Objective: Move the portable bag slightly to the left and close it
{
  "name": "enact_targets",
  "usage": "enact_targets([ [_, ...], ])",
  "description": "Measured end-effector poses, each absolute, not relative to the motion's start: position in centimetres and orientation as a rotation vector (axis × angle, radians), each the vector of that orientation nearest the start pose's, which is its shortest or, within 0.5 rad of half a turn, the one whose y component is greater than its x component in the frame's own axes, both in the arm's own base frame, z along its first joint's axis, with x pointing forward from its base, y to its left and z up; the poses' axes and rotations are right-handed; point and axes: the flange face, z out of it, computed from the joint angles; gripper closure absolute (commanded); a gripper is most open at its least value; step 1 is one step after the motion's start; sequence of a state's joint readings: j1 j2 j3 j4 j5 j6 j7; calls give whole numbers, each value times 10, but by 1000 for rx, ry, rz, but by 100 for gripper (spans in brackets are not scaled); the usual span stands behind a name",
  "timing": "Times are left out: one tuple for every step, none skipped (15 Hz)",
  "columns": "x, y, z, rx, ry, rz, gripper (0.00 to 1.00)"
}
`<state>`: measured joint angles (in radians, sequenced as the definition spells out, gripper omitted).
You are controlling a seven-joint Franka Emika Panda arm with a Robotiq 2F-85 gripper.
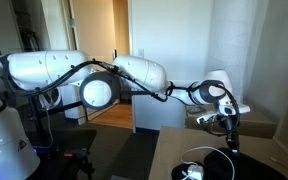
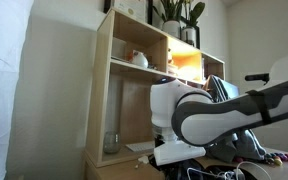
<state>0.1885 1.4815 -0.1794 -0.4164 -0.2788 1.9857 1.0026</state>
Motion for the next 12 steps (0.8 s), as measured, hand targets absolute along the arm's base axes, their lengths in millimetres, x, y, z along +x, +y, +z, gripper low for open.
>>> enact_targets([
  [807,91,145,-3200,1196,-541,99],
  [807,96,145,-3199,1185,-548,99],
  [807,100,146,-3197,1171,-559,99],
  [808,105,147,-3193,1156,-574,99],
  [808,110,149,-3189,1140,-591,99],
  [809,115,152,-3184,1125,-609,99],
  [809,119,154,-3178,1112,-627,99],
  [810,123,157,-3174,1101,-642,99],
  [810,125,159,-3171,1092,-654,99],
  [811,127,161,-3166,1085,-666,99],
  [811,129,163,-3161,1078,-679,99],
  [812,130,165,-3156,1071,-691,99],
])
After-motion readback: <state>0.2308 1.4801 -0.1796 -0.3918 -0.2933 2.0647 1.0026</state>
